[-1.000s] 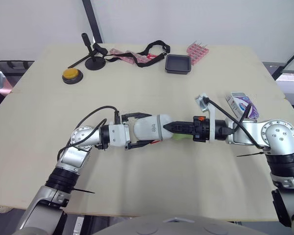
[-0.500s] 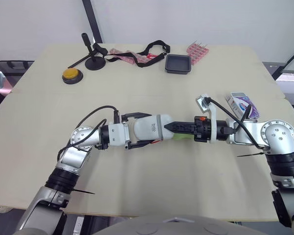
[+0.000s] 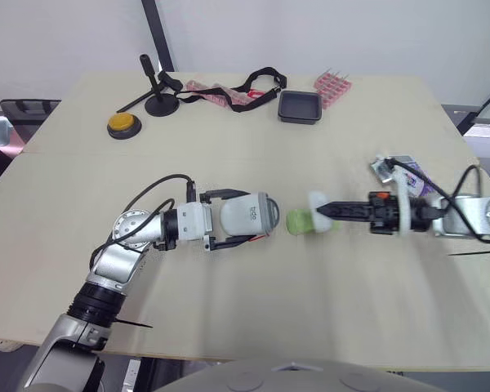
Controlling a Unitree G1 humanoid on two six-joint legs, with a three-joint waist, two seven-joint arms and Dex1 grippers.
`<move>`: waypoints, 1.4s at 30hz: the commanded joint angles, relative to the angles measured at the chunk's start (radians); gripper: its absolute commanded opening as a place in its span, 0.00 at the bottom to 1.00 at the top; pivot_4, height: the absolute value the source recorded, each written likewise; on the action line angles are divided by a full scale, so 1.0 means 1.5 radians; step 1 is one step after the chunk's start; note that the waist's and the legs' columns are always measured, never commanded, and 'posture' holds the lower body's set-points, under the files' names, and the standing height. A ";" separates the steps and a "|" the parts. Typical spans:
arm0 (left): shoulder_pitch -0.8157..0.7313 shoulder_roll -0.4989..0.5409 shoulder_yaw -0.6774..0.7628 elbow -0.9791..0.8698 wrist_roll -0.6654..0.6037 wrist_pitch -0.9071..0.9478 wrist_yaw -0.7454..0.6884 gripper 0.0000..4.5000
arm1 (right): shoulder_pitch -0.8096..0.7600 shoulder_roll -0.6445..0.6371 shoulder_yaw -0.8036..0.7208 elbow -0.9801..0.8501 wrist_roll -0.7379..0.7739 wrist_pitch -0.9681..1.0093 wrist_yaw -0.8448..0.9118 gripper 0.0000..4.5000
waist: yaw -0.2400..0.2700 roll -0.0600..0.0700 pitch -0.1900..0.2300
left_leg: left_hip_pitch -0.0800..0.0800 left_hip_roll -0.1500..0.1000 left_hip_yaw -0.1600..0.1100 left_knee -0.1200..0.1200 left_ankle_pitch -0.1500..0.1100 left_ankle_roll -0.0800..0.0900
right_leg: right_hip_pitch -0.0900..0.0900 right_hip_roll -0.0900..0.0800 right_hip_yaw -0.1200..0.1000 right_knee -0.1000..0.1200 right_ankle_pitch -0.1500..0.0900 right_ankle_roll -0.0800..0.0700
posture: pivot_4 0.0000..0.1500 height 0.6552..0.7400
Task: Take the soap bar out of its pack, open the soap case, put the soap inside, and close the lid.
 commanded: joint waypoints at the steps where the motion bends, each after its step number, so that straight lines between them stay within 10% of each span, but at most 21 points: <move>1: 0.000 0.005 0.012 -0.001 -0.010 0.009 0.000 0.77 | -0.028 -0.086 0.043 -0.028 -0.183 -0.063 0.110 0.44 | -0.001 0.000 0.000 | 0.000 0.000 0.000 0.000 0.000 0.000 | 0.000 0.000 0.000 0.000 0.000 0.000 | 1.00 1.00; 8: -0.004 -0.004 0.007 0.003 -0.002 0.019 0.004 0.77 | -0.067 -0.179 0.243 -0.053 -0.539 -0.213 0.245 0.44 | -0.004 0.000 0.000 | 0.000 0.000 0.000 0.000 0.000 0.000 | 0.000 0.000 0.000 0.000 0.000 0.000 | 1.00 1.00; 20: 0.002 -0.008 0.008 0.006 0.008 0.013 0.010 0.77 | -0.125 -0.097 0.320 0.024 -0.789 -0.311 0.326 0.44 | -0.009 0.000 0.000 | 0.000 0.001 0.000 0.001 0.000 0.001 | -0.001 0.000 0.000 0.002 -0.001 -0.001 | 1.00 1.00; 27: 0.009 -0.008 0.008 0.002 0.013 0.013 0.015 0.77 | -0.116 -0.073 0.288 0.027 -0.817 -0.316 0.357 0.99 | -0.008 0.000 0.000 | 0.000 0.001 0.000 0.002 0.000 0.001 | -0.001 0.000 0.001 0.003 -0.002 -0.003 | 1.00 1.00; 42: -0.006 -0.003 0.017 0.022 0.006 0.031 0.015 0.77 | 0.150 0.080 -0.113 -0.113 -0.588 -0.633 0.462 0.99 | -0.003 -0.001 0.000 | 0.000 0.001 0.001 0.004 -0.003 0.007 | -0.002 0.000 0.002 0.004 -0.002 -0.004 | 1.00 1.00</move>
